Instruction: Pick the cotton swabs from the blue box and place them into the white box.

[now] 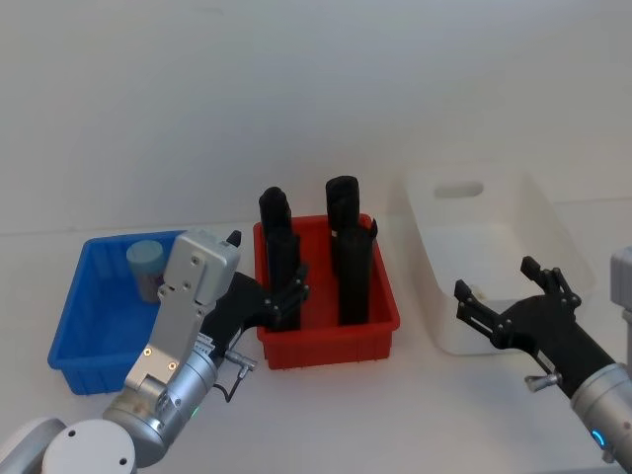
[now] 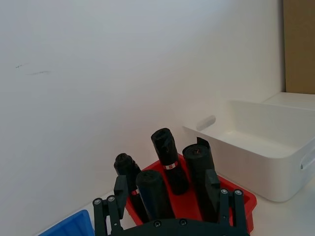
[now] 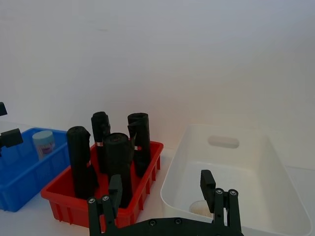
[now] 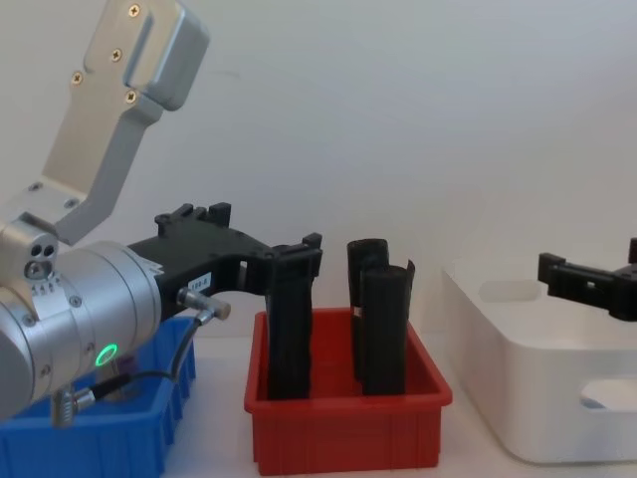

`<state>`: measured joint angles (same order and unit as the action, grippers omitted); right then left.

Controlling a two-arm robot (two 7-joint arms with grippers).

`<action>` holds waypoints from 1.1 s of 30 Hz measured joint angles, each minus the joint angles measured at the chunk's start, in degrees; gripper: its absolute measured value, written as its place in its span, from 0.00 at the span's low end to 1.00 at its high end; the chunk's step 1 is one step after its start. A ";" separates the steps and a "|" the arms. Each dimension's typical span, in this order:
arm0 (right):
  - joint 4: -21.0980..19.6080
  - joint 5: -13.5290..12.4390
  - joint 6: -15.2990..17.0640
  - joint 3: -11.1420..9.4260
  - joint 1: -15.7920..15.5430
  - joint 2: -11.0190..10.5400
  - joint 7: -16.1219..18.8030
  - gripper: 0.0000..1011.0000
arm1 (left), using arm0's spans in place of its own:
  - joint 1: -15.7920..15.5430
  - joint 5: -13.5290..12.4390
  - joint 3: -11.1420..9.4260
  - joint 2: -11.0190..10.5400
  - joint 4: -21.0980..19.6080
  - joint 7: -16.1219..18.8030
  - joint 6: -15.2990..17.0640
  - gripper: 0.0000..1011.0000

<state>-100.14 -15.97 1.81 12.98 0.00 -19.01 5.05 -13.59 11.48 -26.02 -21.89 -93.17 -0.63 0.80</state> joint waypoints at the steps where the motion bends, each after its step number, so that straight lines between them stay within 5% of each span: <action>1: 0.00 0.00 0.00 0.00 0.00 0.00 0.00 0.99 | 0.00 0.00 0.00 0.00 0.00 0.00 0.00 0.99; 17: 9.84 3.58 -1.77 0.96 7.07 3.16 6.67 0.99 | 0.00 0.00 0.00 0.00 0.00 0.00 0.00 0.99; 33: 26.45 7.86 -6.48 2.84 19.26 8.99 14.10 0.99 | 0.00 0.00 0.00 0.00 0.00 0.00 0.00 0.99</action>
<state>-73.69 -8.11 -4.68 15.82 19.25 -10.01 19.15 -13.59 11.48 -26.02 -21.90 -93.17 -0.63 0.80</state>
